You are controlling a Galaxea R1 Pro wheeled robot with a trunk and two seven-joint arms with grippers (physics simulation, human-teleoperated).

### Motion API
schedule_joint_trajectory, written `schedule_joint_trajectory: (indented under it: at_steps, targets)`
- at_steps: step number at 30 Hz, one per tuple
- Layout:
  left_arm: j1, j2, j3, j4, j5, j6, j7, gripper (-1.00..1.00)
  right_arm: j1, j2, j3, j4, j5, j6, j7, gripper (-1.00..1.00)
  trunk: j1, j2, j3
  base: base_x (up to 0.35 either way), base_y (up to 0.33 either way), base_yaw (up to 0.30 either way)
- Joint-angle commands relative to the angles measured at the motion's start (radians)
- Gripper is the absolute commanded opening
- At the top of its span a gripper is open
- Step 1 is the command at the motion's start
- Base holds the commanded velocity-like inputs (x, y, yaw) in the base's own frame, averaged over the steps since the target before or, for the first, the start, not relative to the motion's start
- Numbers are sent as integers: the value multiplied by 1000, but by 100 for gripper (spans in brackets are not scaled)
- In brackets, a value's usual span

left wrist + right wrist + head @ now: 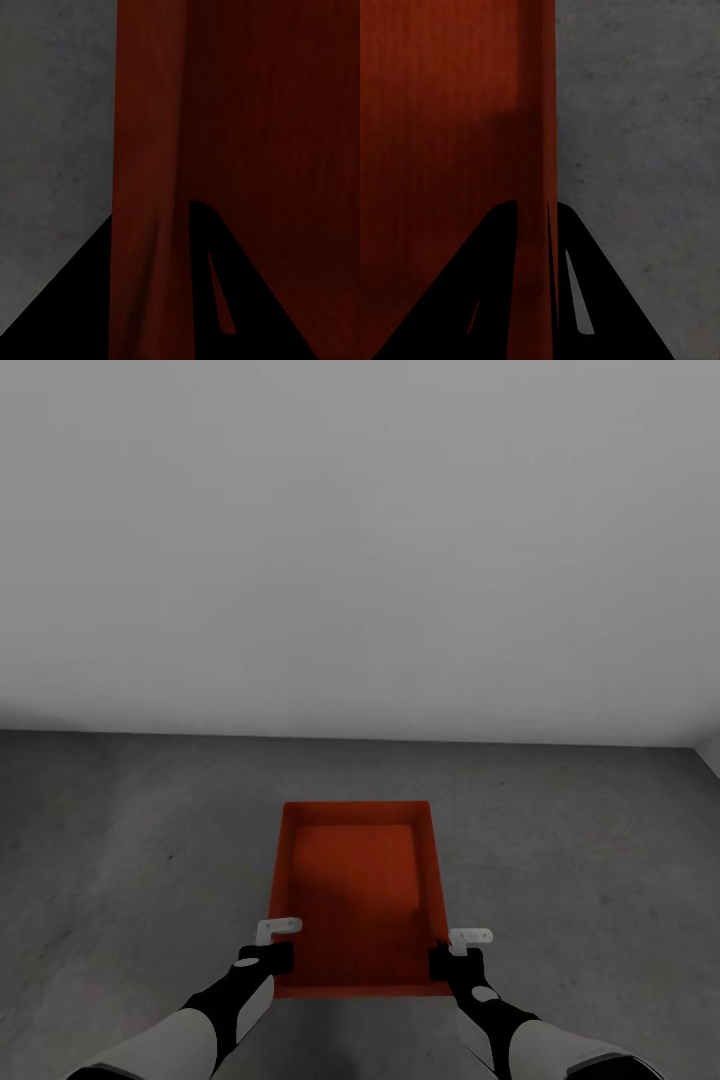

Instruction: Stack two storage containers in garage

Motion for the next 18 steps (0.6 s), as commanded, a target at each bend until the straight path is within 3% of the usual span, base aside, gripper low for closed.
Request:
schedule_joint_trajectory:
  at_steps: [1,18]
  targets:
    - [-1,14,20,-5,-10,-17,13,-100,0,-11,-53,4,-33,-6,-1,-100,4,-8,-4,0,0,0]
    - [-1,14,20,-5,-10,-17,13,-100,0,-11,-53,4,-33,-6,-1,-100,69,-127,-57,0,0,0]
